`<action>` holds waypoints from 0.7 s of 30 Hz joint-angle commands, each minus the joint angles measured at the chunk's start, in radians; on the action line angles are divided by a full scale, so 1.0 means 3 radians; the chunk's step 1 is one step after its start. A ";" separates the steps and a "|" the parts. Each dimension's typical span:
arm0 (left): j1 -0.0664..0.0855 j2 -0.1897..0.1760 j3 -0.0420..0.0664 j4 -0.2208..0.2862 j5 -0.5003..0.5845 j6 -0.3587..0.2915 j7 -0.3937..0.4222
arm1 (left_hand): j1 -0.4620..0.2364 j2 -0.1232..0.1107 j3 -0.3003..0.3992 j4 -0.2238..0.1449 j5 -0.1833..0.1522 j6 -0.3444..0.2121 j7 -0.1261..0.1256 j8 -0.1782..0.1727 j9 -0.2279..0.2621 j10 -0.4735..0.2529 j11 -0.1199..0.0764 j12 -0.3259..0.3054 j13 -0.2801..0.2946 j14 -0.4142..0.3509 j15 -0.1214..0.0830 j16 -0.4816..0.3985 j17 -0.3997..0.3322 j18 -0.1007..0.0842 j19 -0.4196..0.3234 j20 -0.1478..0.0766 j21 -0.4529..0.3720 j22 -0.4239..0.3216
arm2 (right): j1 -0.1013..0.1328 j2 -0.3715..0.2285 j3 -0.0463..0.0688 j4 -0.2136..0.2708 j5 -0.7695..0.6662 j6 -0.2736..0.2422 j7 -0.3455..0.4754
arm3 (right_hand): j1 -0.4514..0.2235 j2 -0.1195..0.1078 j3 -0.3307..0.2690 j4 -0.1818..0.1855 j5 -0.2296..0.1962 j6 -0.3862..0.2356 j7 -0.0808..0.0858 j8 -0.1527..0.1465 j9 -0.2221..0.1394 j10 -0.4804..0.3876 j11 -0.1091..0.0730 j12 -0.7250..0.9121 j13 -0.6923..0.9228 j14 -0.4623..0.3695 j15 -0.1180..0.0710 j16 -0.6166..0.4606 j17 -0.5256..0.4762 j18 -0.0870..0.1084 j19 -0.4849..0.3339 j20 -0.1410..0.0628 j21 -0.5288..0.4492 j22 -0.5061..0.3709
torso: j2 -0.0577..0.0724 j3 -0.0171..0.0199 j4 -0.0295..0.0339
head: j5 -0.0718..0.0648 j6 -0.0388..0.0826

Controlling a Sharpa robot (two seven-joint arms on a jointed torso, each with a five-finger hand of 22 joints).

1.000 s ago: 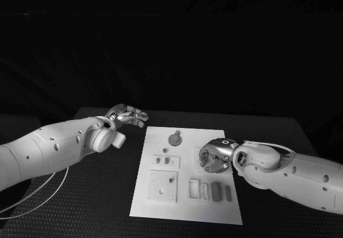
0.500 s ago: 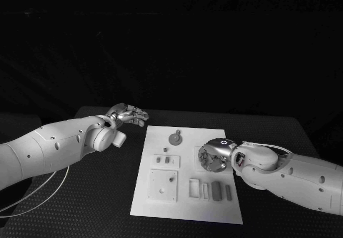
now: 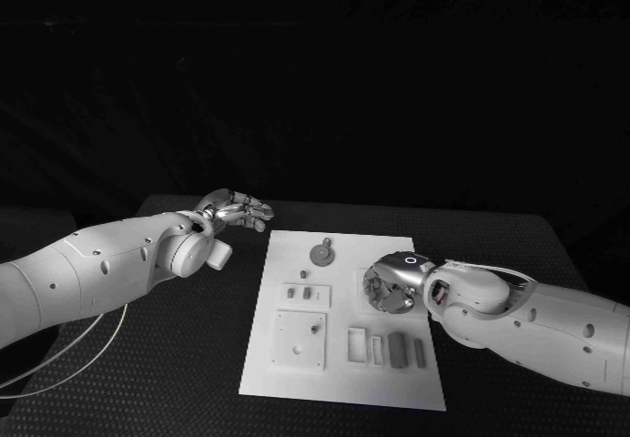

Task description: Assemble the parts on the task board

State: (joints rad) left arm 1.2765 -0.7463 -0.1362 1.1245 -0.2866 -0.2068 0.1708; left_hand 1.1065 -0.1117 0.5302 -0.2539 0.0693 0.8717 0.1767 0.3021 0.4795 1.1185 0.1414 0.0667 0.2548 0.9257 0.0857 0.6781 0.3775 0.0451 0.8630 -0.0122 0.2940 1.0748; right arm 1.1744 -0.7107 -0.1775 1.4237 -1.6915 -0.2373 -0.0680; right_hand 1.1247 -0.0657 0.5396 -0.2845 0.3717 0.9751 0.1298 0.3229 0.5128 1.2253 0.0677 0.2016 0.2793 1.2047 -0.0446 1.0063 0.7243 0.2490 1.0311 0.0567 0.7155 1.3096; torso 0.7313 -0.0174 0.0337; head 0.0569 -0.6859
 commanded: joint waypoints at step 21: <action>0.0007 0.0009 0.0002 0.0000 0.0009 0.0044 0.0038 | 0.0006 0.0015 -0.0017 0.0001 -0.0019 -0.0011 -0.0001 0.0015 -0.0006 0.0019 -0.0006 0.0015 -0.0007 0.0027 0.0006 -0.0026 0.0013 0.0000 0.0026 0.0001 -0.0025 -0.0002 | -0.0007 -0.0011 0.0001 0.0033 -0.0072 -0.0127 -0.0028 | 0.0152 0.0144 -0.0001 -0.0034 0.0023 0.0185 -0.0082 0.0123 0.0101 0.0194 -0.0094 0.0114 0.0121 0.0082 -0.0082 0.0093 -0.0005 0.0043 0.0086 -0.0055 0.0083 0.0063 | -0.0002 -0.0001 0.0004 | -0.0026 0.0004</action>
State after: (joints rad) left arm 1.2765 -0.7455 -0.1362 1.1237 -0.2866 -0.2061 0.1708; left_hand 1.1065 -0.1117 0.5302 -0.2539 0.0693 0.8717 0.1767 0.3021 0.4786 1.1186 0.1414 0.0668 0.2541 0.9256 0.0857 0.6744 0.3805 0.0451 0.8630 -0.0122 0.2901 1.0747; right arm 1.1719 -0.7142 -0.1783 1.4296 -1.7156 -0.2589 -0.0782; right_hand 1.1539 -0.0338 0.5342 -0.2954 0.3757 1.0114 0.1113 0.3365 0.5147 1.2791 0.0406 0.2313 0.3146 1.2311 -0.0608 1.0293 0.7217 0.2485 1.0524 0.0426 0.7353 1.3095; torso 0.7307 -0.0180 0.0346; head 0.0484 -0.6851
